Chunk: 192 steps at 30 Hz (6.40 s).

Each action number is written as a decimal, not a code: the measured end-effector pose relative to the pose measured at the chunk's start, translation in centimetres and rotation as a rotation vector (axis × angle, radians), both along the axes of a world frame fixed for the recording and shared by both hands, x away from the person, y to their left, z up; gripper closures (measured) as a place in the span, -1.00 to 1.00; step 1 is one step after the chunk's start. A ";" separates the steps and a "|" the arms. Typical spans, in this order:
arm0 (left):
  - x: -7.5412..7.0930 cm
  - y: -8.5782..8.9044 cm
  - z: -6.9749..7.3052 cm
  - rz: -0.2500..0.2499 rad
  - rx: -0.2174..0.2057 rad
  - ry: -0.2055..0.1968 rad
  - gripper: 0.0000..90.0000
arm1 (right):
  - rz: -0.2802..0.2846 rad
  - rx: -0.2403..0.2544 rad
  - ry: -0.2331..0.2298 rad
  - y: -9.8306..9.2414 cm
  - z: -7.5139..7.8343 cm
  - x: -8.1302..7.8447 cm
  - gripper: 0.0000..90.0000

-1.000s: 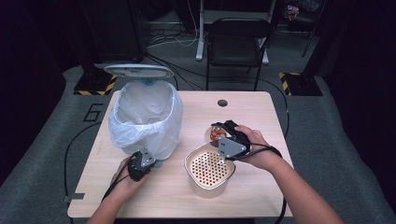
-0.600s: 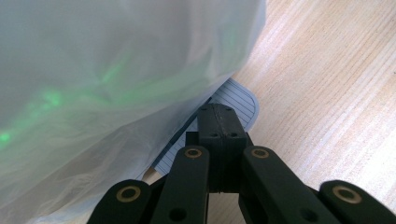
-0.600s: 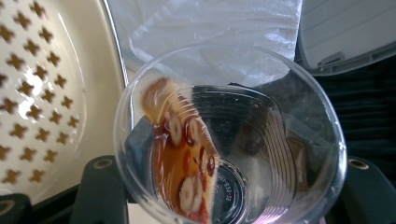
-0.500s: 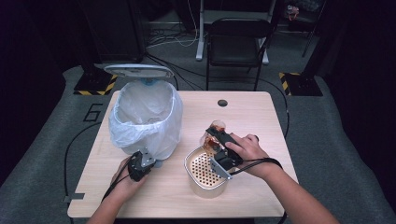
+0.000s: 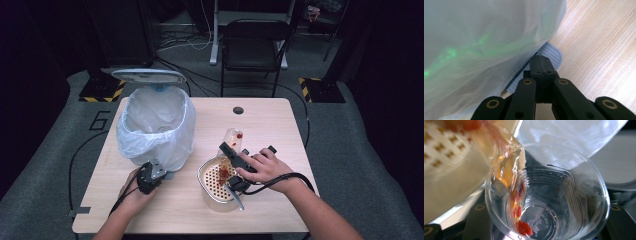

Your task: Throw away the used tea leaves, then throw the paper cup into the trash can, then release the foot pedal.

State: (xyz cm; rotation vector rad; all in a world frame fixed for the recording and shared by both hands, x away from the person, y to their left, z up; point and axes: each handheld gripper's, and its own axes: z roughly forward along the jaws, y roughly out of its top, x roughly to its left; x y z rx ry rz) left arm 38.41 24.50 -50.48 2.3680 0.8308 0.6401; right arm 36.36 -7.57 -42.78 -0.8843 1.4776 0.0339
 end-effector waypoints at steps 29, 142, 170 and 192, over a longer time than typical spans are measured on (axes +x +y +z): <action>0.0 -0.1 0.0 0.001 0.009 -0.014 1.00 | 0.099 0.007 -0.222 -0.5 -0.3 -1.4 -0.14; 0.3 0.2 0.3 -0.022 0.050 -0.029 1.00 | -0.342 0.902 1.629 7.5 19.1 8.8 -0.12; 0.2 0.1 0.2 -0.006 0.046 -0.056 1.00 | -0.379 1.065 1.587 15.1 17.9 11.7 -0.13; 0.3 0.2 0.4 -0.026 0.047 -0.019 1.00 | -0.510 1.271 1.481 18.6 14.4 11.9 -0.82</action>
